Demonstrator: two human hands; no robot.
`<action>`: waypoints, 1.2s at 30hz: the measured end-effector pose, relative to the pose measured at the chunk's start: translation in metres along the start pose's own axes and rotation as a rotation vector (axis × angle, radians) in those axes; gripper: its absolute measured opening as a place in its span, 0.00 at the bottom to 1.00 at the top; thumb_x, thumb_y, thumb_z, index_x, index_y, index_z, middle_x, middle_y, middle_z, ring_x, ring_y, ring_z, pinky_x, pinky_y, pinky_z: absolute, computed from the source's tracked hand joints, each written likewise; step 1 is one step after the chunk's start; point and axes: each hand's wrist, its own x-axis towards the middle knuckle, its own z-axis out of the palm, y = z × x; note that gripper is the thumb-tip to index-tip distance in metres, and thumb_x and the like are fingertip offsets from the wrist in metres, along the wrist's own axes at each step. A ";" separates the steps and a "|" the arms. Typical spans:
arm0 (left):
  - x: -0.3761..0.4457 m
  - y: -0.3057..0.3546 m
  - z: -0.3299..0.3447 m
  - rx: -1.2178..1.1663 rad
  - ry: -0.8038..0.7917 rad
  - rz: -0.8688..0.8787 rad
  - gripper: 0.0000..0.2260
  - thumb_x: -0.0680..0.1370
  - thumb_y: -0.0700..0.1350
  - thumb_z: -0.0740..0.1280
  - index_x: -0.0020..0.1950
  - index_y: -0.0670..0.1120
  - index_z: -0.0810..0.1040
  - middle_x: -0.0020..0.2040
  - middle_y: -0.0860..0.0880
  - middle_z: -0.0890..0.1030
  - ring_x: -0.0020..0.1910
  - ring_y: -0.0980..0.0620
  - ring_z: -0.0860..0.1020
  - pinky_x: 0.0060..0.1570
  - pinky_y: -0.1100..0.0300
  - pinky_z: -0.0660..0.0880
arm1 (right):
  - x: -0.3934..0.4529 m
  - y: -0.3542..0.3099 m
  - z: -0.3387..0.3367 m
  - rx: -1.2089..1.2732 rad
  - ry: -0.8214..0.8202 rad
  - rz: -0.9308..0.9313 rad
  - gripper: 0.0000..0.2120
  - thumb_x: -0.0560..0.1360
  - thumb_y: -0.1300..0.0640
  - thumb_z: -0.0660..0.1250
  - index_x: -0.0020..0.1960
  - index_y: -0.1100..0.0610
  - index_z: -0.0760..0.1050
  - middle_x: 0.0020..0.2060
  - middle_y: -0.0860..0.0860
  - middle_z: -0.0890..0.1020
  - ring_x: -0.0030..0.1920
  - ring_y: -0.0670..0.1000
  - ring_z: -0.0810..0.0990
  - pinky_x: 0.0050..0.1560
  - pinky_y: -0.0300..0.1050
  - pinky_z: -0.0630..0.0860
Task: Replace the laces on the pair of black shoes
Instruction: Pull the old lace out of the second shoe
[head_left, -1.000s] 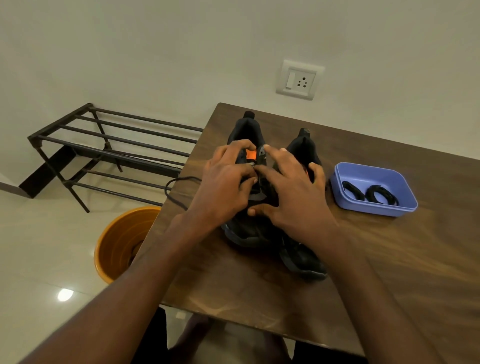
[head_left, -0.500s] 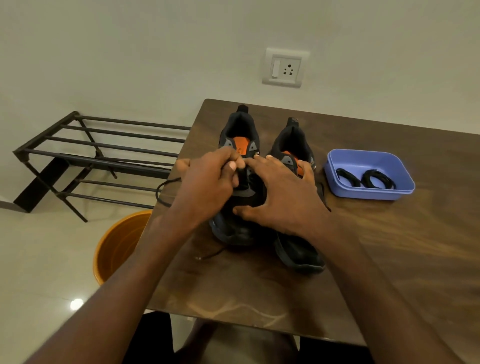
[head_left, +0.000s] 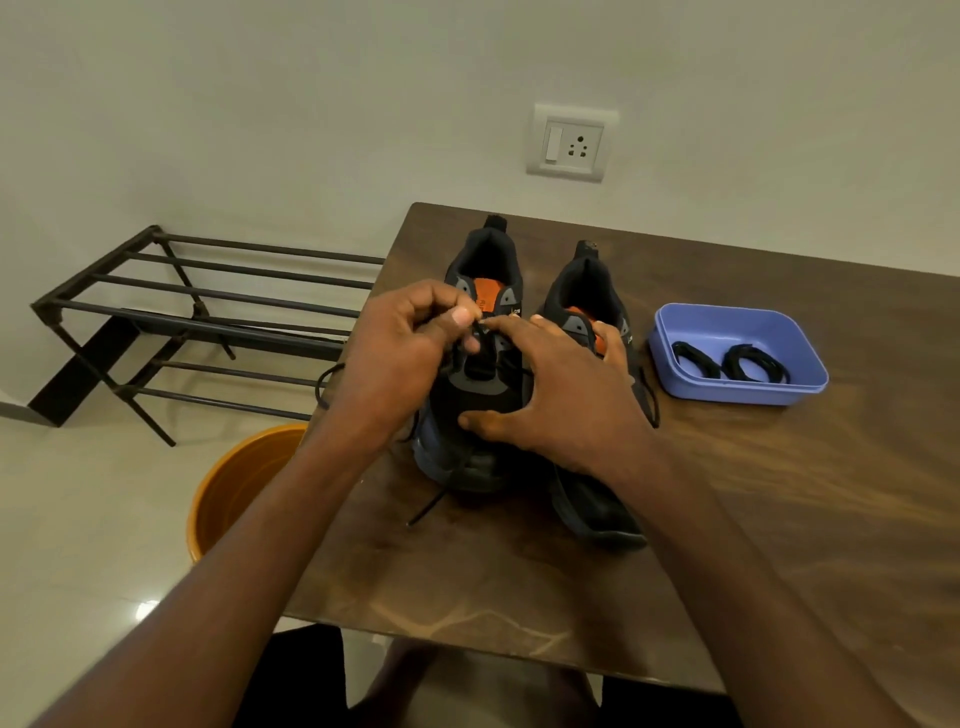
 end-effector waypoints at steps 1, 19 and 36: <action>0.000 0.000 0.000 -0.011 -0.041 -0.023 0.06 0.84 0.38 0.64 0.52 0.43 0.81 0.39 0.47 0.83 0.39 0.53 0.82 0.45 0.62 0.80 | 0.000 -0.001 0.000 -0.004 -0.003 -0.001 0.46 0.69 0.27 0.69 0.80 0.40 0.57 0.79 0.42 0.66 0.81 0.46 0.57 0.79 0.67 0.37; 0.001 0.021 -0.008 -0.214 0.182 0.082 0.06 0.86 0.36 0.59 0.53 0.39 0.75 0.44 0.42 0.80 0.43 0.52 0.81 0.41 0.68 0.75 | 0.001 -0.006 0.003 -0.031 -0.030 0.013 0.45 0.69 0.26 0.69 0.80 0.38 0.56 0.80 0.42 0.63 0.82 0.45 0.56 0.79 0.67 0.35; 0.004 0.017 -0.013 -0.184 0.233 0.084 0.09 0.86 0.40 0.59 0.49 0.47 0.75 0.46 0.52 0.82 0.50 0.56 0.83 0.46 0.65 0.75 | 0.000 -0.005 0.005 -0.034 -0.033 0.019 0.46 0.70 0.25 0.67 0.81 0.38 0.53 0.82 0.42 0.59 0.82 0.46 0.53 0.79 0.68 0.35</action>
